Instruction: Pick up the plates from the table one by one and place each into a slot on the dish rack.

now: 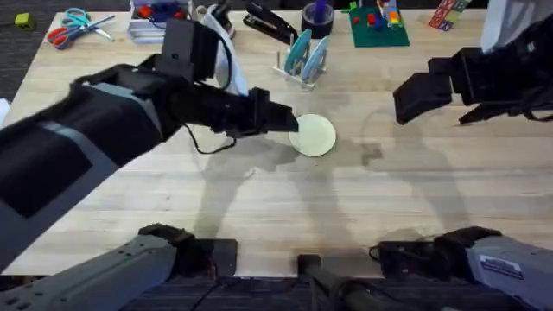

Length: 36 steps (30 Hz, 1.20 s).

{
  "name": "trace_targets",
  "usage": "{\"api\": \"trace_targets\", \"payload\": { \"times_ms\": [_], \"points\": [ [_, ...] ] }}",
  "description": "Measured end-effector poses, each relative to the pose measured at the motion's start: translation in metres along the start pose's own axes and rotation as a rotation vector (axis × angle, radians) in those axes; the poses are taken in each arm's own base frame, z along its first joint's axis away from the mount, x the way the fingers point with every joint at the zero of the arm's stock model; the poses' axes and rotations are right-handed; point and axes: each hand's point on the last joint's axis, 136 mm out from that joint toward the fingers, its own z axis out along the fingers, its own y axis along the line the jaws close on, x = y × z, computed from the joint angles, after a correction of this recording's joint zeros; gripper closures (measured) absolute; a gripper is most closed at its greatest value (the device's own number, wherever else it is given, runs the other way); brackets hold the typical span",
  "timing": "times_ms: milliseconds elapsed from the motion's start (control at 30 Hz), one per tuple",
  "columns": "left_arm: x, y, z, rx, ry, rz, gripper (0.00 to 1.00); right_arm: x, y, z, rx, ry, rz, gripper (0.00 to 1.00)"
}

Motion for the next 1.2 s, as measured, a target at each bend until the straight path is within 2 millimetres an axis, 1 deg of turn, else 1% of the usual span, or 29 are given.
{"api": "trace_targets", "payload": {
  "times_ms": [100, 300, 467, 567, 733, 800, 1033, 1200],
  "points": [
    [0.006, 0.0, 0.006, -0.013, 0.018, -0.018, 0.959, 0.0, 0.0, 0.0, 0.0, 0.001, 0.0, 0.007],
    [0.01, -0.002, 0.017, -0.052, 0.029, -0.031, 0.959, 0.004, -0.001, 0.0, 0.004, 0.016, 0.0, 0.007],
    [0.015, 0.01, 0.029, -0.085, 0.066, -0.076, 0.959, 0.004, -0.001, 0.0, 0.004, 0.017, 0.0, 0.007],
    [0.011, 0.014, 0.034, -0.088, 0.059, -0.079, 0.959, 0.004, -0.001, 0.0, 0.004, 0.017, 0.0, 0.006],
    [-0.002, 0.011, 0.036, -0.071, 0.016, -0.043, 0.959, 0.004, -0.001, 0.0, 0.003, 0.015, 0.0, 0.007],
    [-0.004, 0.012, 0.038, -0.069, 0.012, -0.039, 0.959, 0.003, -0.001, 0.0, 0.003, 0.013, 0.0, 0.007],
    [-0.004, 0.03, 0.055, -0.083, 0.044, -0.071, 0.959, 0.003, -0.001, 0.0, 0.003, 0.013, 0.0, 0.007],
    [-0.003, 0.046, 0.062, -0.093, 0.064, -0.115, 0.959, 0.003, -0.001, 0.0, 0.003, 0.013, 0.0, 0.007]
  ]
}}
